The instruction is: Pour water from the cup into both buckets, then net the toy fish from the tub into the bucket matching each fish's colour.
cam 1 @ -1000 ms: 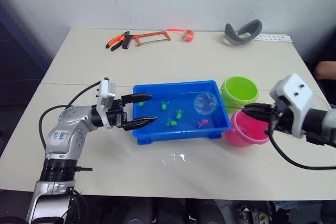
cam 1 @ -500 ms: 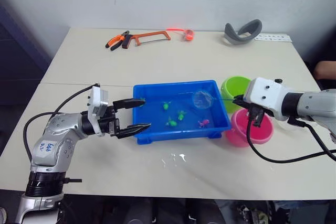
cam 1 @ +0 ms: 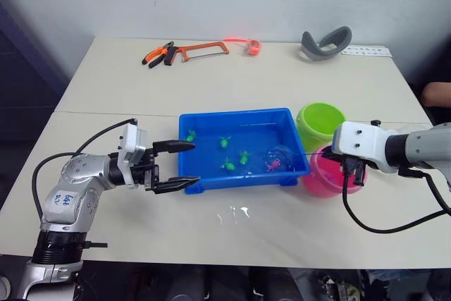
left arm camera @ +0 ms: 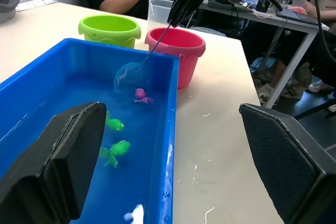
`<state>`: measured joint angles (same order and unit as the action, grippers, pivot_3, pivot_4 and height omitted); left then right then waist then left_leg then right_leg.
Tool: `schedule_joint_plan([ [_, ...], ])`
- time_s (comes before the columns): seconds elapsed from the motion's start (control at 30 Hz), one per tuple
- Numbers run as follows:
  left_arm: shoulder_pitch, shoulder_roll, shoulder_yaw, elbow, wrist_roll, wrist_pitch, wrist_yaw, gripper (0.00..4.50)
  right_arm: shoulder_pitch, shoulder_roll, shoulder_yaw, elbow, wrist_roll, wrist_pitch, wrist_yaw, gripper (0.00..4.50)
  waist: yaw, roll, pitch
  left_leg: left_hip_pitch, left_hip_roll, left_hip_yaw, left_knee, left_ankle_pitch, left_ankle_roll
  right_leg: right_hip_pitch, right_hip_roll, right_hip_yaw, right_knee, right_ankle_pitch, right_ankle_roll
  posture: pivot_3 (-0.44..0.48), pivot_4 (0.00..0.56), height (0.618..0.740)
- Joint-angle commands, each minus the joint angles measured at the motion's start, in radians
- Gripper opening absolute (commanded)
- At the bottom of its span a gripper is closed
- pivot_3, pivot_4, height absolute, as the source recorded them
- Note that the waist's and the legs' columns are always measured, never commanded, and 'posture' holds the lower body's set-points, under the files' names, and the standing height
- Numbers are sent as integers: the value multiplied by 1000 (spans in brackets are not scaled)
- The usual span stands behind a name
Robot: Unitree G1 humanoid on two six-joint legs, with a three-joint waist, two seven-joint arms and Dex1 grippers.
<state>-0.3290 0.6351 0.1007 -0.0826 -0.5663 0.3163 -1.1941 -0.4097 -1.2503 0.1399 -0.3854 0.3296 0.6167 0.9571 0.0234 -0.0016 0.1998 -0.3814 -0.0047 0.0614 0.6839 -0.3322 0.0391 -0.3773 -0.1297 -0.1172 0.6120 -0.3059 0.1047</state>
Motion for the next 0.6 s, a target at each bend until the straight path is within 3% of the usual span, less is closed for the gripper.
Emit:
schedule_joint_plan([
  [0.03, -19, 3, 2, 7, -2, -12, -6, 4423, -21, 54, -37, 27, 59, 128, 9, 0, -1, 0, 0, 0, 0, 0, 0, 0, 0, 0, 0, 0, 0, 0, 0, 0, 150, 740],
  [0.33, -47, -1, 1, 27, -5, -3, 3, 4423, -39, 198, -144, 89, 210, 409, -38, 0, 1, 0, 0, 0, 0, 0, 0, 0, 0, 0, 0, 0, 0, 0, 0, 0, 150, 740],
  [0.6, -43, -9, -1, 13, -7, -1, 18, 4423, -7, 174, -282, 58, 287, 502, -45, 0, 1, 0, 0, 0, 0, 0, 0, 0, 0, 0, 0, 0, 0, 0, 0, 0, 150, 740],
])
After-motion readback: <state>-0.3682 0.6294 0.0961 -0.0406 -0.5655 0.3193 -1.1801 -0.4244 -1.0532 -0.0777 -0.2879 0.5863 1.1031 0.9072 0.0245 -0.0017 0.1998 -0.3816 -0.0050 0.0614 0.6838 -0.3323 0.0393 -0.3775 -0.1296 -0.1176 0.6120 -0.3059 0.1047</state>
